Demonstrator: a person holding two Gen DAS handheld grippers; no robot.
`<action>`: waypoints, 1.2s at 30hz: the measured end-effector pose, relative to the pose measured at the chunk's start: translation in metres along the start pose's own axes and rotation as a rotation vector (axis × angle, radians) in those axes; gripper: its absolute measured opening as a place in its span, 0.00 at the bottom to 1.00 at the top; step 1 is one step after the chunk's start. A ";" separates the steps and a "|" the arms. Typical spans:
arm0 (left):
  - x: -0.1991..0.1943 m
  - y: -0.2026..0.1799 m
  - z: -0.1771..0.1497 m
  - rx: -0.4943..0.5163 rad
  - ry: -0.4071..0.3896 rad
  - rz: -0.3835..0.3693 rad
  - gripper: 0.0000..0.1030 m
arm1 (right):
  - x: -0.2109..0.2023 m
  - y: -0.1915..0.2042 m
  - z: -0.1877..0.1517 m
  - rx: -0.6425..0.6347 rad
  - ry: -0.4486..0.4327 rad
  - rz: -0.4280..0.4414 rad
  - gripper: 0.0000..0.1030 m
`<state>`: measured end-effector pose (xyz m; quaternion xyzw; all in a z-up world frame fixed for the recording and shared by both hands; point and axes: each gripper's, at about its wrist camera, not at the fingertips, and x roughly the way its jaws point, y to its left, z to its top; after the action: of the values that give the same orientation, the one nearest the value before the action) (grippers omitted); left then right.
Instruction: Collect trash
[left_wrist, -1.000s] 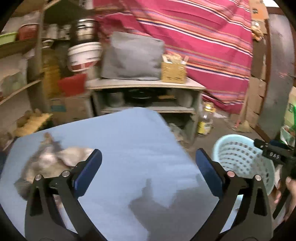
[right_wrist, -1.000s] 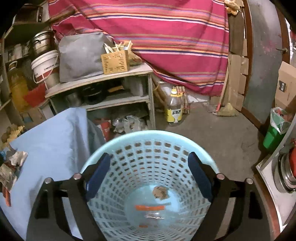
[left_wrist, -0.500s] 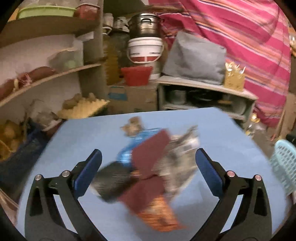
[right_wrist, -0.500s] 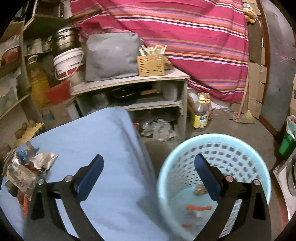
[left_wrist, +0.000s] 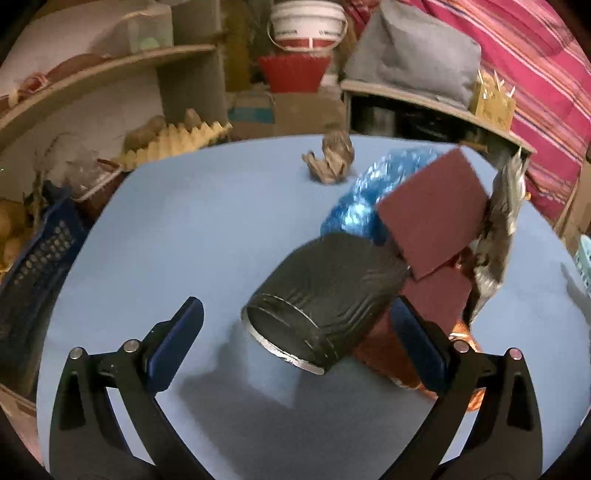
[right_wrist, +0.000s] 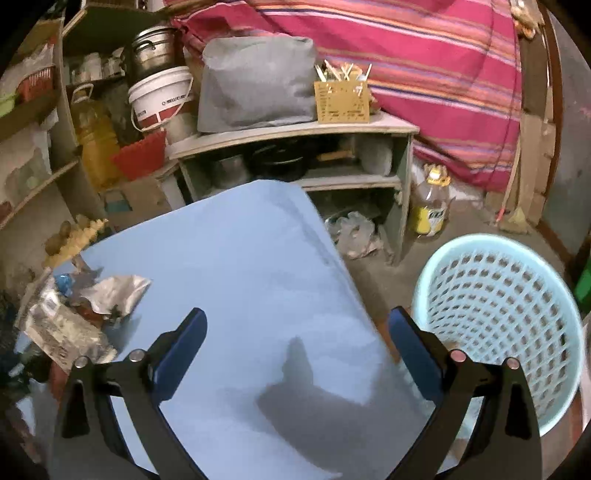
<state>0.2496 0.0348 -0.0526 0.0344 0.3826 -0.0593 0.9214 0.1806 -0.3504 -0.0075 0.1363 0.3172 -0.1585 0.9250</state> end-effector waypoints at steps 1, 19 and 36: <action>0.003 -0.001 -0.002 0.009 0.007 0.000 0.95 | 0.002 -0.001 -0.002 0.025 0.012 0.031 0.94; 0.000 -0.002 -0.003 0.046 -0.030 -0.075 0.74 | 0.001 0.075 -0.021 -0.152 -0.001 0.042 0.94; -0.062 0.056 -0.003 -0.090 -0.153 0.060 0.74 | -0.016 0.203 -0.079 -0.389 -0.001 0.155 0.94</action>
<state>0.2117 0.0963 -0.0097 -0.0003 0.3123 -0.0167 0.9498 0.2030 -0.1336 -0.0267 -0.0211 0.3299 -0.0224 0.9435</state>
